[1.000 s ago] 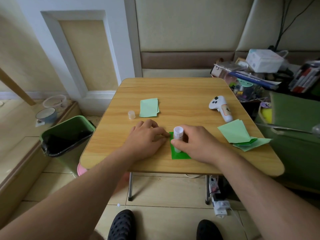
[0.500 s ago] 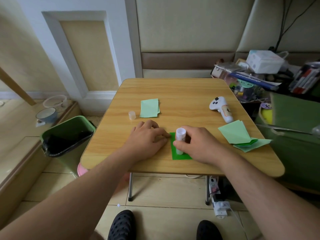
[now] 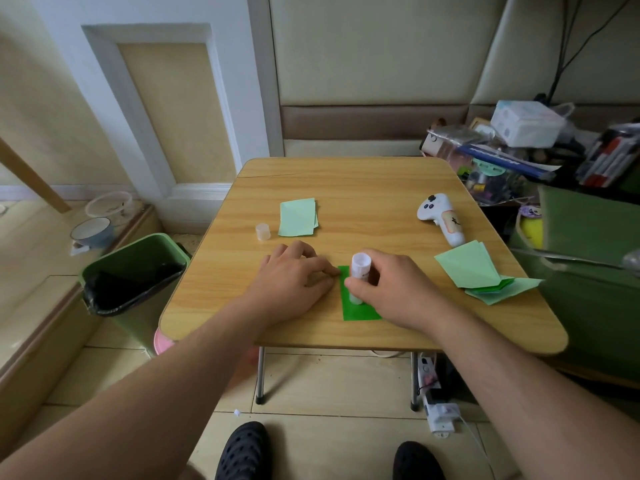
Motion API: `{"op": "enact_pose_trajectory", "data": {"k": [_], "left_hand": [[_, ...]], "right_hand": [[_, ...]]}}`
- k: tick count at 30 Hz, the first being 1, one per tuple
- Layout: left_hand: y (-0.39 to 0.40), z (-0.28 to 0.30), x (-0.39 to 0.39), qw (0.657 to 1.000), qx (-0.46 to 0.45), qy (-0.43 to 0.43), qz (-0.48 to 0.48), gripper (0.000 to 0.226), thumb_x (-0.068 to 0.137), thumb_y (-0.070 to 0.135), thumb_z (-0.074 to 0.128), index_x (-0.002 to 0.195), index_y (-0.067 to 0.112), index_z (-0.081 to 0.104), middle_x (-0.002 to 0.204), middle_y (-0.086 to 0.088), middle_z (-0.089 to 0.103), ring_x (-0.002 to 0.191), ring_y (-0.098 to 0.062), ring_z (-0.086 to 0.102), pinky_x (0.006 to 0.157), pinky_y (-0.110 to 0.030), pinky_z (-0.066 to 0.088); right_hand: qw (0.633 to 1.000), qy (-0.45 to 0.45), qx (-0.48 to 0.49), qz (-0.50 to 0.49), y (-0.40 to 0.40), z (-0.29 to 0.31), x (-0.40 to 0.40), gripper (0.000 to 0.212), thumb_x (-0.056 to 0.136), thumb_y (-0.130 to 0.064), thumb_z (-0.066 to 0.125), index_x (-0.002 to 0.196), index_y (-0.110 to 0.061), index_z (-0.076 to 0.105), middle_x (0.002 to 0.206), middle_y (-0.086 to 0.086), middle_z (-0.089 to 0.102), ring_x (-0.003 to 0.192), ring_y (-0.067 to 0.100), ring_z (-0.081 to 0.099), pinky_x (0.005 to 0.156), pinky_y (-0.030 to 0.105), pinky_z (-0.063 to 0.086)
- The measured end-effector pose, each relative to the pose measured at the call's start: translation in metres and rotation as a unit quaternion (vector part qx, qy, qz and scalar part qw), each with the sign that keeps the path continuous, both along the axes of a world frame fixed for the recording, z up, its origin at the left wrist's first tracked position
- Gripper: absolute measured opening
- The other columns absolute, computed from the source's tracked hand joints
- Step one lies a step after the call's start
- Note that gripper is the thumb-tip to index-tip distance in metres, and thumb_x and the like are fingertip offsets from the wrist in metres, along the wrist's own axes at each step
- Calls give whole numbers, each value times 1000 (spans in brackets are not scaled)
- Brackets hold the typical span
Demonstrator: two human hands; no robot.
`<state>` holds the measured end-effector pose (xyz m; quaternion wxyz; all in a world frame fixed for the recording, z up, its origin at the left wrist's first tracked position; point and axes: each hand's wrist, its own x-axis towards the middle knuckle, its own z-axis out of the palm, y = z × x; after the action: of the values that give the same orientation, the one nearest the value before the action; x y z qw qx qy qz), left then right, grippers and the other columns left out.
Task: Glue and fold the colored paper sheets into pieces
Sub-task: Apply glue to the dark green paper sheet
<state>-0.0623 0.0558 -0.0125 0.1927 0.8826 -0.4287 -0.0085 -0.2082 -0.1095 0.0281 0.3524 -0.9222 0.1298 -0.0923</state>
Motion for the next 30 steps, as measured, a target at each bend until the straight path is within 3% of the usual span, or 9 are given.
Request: {"op": "enact_pose_trajectory", "data": {"k": [7, 13, 18, 23, 30], "left_hand": [[0, 1, 0, 1000, 5, -1, -2, 28, 97, 56, 55, 123, 51, 64, 124, 11, 47, 116, -21, 43, 99, -41, 36], [0, -2, 1, 1000, -7, 1, -4, 28, 96, 57, 56, 123, 55, 64, 115, 16, 41, 116, -20, 43, 103, -42, 38], [1, -1, 2, 1000, -7, 9, -12, 29, 96, 57, 54, 124, 56, 63, 117, 15, 42, 116, -19, 43, 105, -43, 37], [1, -1, 2, 1000, -4, 14, -14, 29, 97, 58, 53, 124, 57, 62, 118, 16, 42, 117, -18, 42, 106, -43, 36], [1, -1, 2, 1000, -9, 8, -12, 28, 96, 59, 54, 123, 57, 62, 118, 16, 43, 117, -18, 42, 107, -44, 36]], "right_hand": [[998, 28, 37, 50, 10, -1, 3, 20, 91, -39, 71, 85, -22, 63, 74, -7, 61, 62, 5, 45, 62, 30, 41], [998, 35, 42, 25, -8, 0, 2, 17, 92, -38, 70, 87, -23, 63, 73, -10, 58, 61, 4, 45, 62, 28, 40], [1000, 15, 1, -26, -31, -2, 2, 18, 93, -42, 68, 88, -26, 63, 82, -6, 67, 75, 16, 60, 69, 36, 49], [994, -32, -30, -101, -48, -4, 6, 24, 97, -43, 65, 89, -21, 60, 84, -4, 66, 82, 20, 62, 71, 37, 51], [994, -45, 10, -98, -42, 1, 14, 21, 97, -46, 64, 95, -25, 62, 91, -7, 68, 86, 13, 63, 77, 37, 52]]}}
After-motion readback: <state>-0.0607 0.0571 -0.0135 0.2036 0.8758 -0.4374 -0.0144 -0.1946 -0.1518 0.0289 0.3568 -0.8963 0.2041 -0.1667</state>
